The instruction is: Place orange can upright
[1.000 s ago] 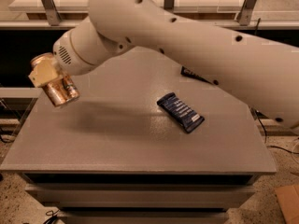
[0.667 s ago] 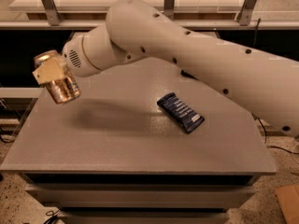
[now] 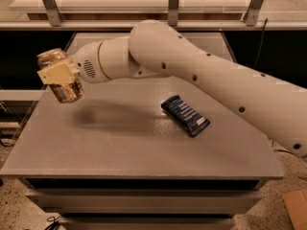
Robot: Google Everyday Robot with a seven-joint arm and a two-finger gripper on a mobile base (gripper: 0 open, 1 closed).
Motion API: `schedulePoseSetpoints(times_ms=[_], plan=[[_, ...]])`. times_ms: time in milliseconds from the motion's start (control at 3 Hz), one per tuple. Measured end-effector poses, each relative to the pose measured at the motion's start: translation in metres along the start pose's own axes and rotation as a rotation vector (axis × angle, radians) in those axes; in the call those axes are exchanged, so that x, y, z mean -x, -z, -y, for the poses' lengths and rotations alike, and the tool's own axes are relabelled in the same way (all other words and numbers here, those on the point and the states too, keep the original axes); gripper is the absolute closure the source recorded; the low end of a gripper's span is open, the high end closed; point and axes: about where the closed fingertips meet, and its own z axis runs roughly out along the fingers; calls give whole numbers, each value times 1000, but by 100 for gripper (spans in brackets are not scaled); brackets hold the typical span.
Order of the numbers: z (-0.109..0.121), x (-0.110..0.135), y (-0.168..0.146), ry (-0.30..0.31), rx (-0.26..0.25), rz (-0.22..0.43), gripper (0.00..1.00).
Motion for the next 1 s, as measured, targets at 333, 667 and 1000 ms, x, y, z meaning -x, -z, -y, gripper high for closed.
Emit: schedulePoseSetpoints(times_ms=[333, 667, 1000], plan=[[-4, 3, -2, 98, 69, 73, 100], [-5, 5, -8, 159, 171, 105, 100], [-9, 2, -8, 171, 195, 95, 100]])
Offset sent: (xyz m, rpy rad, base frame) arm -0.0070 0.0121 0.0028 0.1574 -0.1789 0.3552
